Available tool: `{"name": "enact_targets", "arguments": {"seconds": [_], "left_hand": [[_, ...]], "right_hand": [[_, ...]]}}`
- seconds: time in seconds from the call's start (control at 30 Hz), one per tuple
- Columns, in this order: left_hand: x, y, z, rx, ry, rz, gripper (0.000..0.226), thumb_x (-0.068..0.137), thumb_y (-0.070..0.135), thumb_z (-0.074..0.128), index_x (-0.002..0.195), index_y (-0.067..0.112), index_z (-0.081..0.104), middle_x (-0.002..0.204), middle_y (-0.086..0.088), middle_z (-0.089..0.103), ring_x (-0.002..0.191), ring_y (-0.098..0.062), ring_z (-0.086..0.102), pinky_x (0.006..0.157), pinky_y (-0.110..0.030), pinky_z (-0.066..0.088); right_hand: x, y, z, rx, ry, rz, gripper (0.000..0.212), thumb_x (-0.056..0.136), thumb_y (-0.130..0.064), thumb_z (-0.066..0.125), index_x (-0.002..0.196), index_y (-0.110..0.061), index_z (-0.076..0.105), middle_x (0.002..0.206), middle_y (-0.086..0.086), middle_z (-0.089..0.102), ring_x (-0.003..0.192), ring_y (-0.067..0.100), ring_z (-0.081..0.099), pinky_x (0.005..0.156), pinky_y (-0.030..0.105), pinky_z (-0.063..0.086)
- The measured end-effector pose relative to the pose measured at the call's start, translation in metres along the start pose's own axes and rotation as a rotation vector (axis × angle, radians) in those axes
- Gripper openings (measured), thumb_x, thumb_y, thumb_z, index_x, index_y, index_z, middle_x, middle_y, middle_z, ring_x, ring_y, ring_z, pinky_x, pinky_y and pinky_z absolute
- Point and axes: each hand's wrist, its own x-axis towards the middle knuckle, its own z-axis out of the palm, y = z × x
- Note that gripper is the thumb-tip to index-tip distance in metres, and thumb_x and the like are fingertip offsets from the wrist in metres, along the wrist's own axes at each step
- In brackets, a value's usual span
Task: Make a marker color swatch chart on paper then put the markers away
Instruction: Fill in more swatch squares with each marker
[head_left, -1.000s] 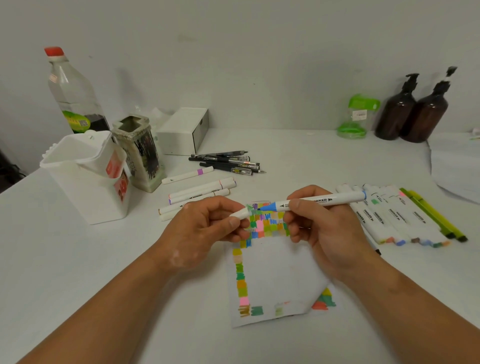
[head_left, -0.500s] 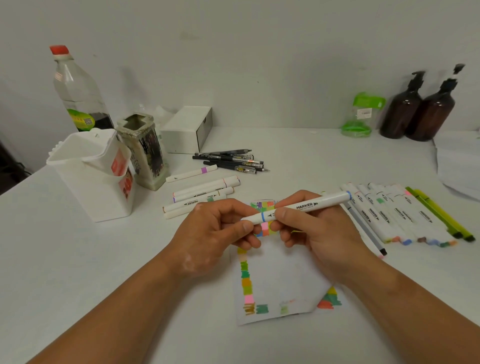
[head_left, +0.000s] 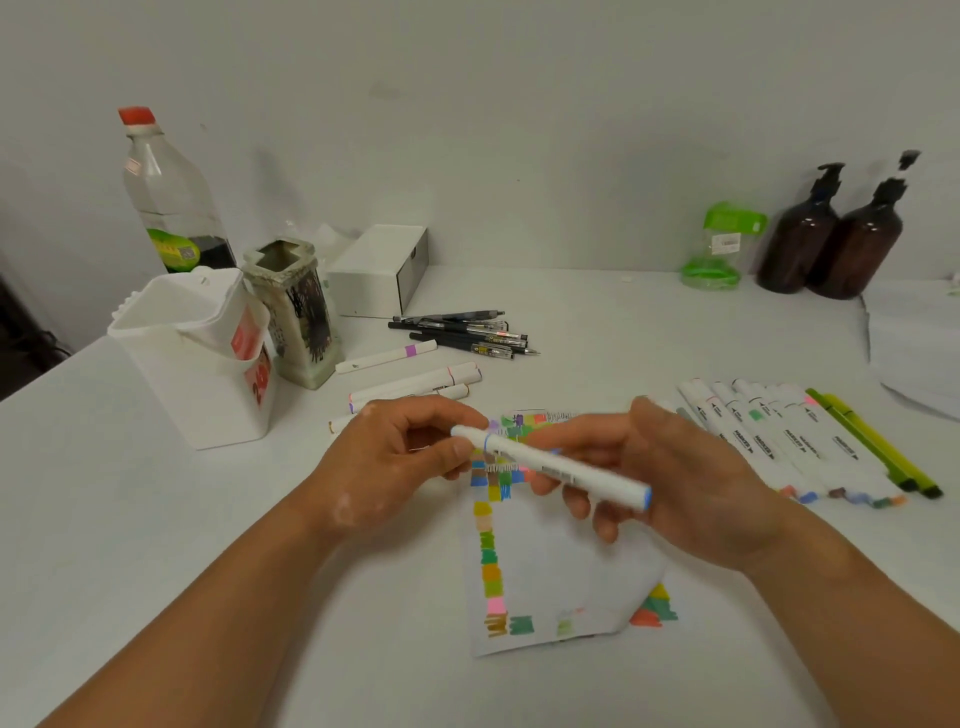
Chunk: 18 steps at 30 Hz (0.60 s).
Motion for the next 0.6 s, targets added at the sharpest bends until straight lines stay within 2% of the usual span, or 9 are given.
{"name": "enact_targets", "arguments": {"seconds": [0.07, 0.13, 0.23, 0.3, 0.37, 0.4, 0.47, 0.53, 0.6], "left_hand": [[-0.002, 0.001, 0.006, 0.071, -0.008, 0.005, 0.024, 0.088, 0.013, 0.071, 0.106, 0.028, 0.075, 0.091, 0.006, 0.075, 0.079, -0.013, 0.071, 0.075, -0.024, 0.058], [-0.002, 0.001, 0.014, 0.153, -0.014, 0.037, 0.025, 0.087, 0.018, 0.074, 0.106, 0.034, 0.073, 0.092, 0.012, 0.074, 0.083, -0.013, 0.072, 0.076, -0.022, 0.058], [0.000, -0.004, 0.011, 0.330, 0.071, 0.076, 0.025, 0.084, 0.023, 0.078, 0.104, 0.036, 0.073, 0.088, 0.016, 0.072, 0.085, -0.009, 0.069, 0.076, -0.016, 0.055], [0.003, -0.009, 0.000, 0.479, 0.274, 0.048, 0.019, 0.083, 0.024, 0.079, 0.099, 0.033, 0.074, 0.079, 0.017, 0.070, 0.078, -0.005, 0.068, 0.073, -0.012, 0.054], [0.005, -0.014, -0.013, 0.631, 0.498, -0.016, 0.015, 0.083, 0.024, 0.080, 0.097, 0.026, 0.075, 0.079, 0.015, 0.068, 0.074, -0.005, 0.065, 0.074, -0.020, 0.053], [0.006, -0.016, -0.017, 0.686, 0.562, -0.050, 0.015, 0.083, 0.024, 0.079, 0.098, 0.023, 0.076, 0.082, 0.011, 0.068, 0.075, -0.009, 0.063, 0.074, -0.023, 0.051], [0.007, -0.021, -0.022, 0.756, 0.580, -0.111, 0.017, 0.085, 0.023, 0.077, 0.101, 0.021, 0.075, 0.093, 0.003, 0.070, 0.082, -0.016, 0.060, 0.077, -0.028, 0.048], [0.007, -0.024, -0.021, 0.794, 0.527, -0.151, 0.020, 0.085, 0.021, 0.075, 0.105, 0.021, 0.075, 0.100, 0.000, 0.069, 0.090, -0.018, 0.059, 0.083, -0.031, 0.049], [0.006, -0.025, -0.019, 0.830, 0.484, -0.175, 0.022, 0.085, 0.022, 0.074, 0.108, 0.022, 0.074, 0.102, 0.000, 0.068, 0.093, -0.019, 0.059, 0.088, -0.035, 0.050]], "right_hand": [[0.002, 0.002, 0.006, -0.240, 0.107, 0.048, 0.032, 0.089, -0.047, 0.065, 0.103, -0.021, 0.076, 0.093, 0.016, 0.078, 0.068, 0.015, 0.064, 0.057, 0.022, 0.049], [0.006, 0.008, 0.013, -0.538, 0.190, 0.052, 0.010, 0.088, -0.032, 0.077, 0.092, -0.025, 0.070, 0.075, 0.004, 0.079, 0.059, 0.004, 0.065, 0.057, 0.012, 0.045], [0.008, 0.011, 0.013, -0.779, 0.281, 0.061, 0.014, 0.082, -0.027, 0.081, 0.091, -0.031, 0.071, 0.070, -0.011, 0.075, 0.058, 0.000, 0.063, 0.061, 0.017, 0.047], [0.008, 0.007, 0.000, -0.871, 0.500, -0.005, 0.012, 0.077, -0.027, 0.081, 0.082, -0.034, 0.071, 0.071, -0.019, 0.072, 0.054, 0.000, 0.059, 0.057, 0.018, 0.046], [0.006, 0.002, -0.013, -0.996, 0.707, -0.010, 0.010, 0.075, -0.031, 0.078, 0.076, -0.035, 0.069, 0.071, -0.019, 0.070, 0.057, -0.001, 0.059, 0.051, 0.014, 0.040], [0.005, 0.001, -0.018, -1.053, 0.772, 0.027, 0.009, 0.076, -0.033, 0.076, 0.077, -0.035, 0.068, 0.070, -0.016, 0.069, 0.061, 0.000, 0.060, 0.052, 0.017, 0.040], [0.005, 0.004, -0.027, -1.117, 0.833, 0.117, 0.008, 0.077, -0.036, 0.074, 0.078, -0.033, 0.066, 0.073, -0.013, 0.068, 0.072, 0.005, 0.062, 0.060, 0.027, 0.048], [0.005, 0.008, -0.032, -1.148, 0.840, 0.196, 0.009, 0.079, -0.038, 0.072, 0.079, -0.032, 0.066, 0.076, -0.011, 0.068, 0.083, 0.014, 0.062, 0.071, 0.036, 0.056], [0.005, 0.011, -0.035, -1.177, 0.846, 0.237, 0.011, 0.079, -0.040, 0.070, 0.080, -0.031, 0.066, 0.078, -0.011, 0.068, 0.085, 0.015, 0.061, 0.074, 0.037, 0.057]]}}
